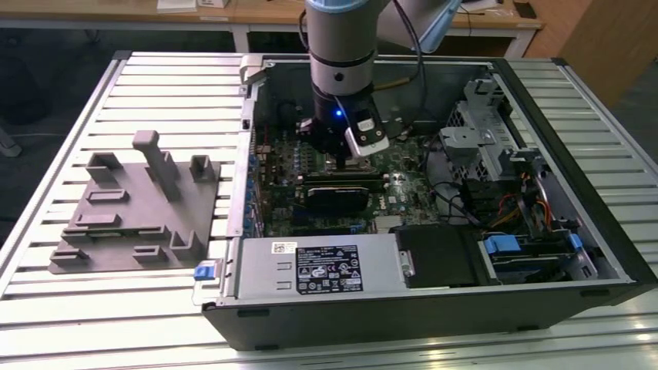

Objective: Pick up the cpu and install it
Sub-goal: 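Install the second cpu locking lever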

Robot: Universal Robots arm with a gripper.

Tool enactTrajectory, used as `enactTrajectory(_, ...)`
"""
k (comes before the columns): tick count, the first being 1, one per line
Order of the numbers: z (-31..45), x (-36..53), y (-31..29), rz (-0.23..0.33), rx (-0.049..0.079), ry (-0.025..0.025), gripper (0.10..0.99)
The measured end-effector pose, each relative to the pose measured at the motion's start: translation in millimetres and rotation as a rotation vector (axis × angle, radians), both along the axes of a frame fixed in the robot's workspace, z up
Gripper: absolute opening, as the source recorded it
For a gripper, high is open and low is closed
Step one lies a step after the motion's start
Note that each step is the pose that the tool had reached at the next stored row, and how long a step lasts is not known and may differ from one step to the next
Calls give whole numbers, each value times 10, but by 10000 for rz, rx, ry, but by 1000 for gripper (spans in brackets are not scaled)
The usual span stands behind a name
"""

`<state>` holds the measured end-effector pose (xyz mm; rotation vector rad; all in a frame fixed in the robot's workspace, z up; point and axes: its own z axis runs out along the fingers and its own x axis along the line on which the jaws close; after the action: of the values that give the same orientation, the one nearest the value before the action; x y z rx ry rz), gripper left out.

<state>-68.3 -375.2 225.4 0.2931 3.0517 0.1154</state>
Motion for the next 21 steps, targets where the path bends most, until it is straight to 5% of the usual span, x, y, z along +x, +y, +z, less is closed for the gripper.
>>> enactTrajectory(8,-49,-43,-43,116,111,1,106)
enactTrajectory(13,-77,-84,-64,186,380,-1,106)
enactTrajectory(17,-92,-97,-72,296,718,-1,106)
enactTrajectory(21,-100,-103,-75,584,793,8,106)
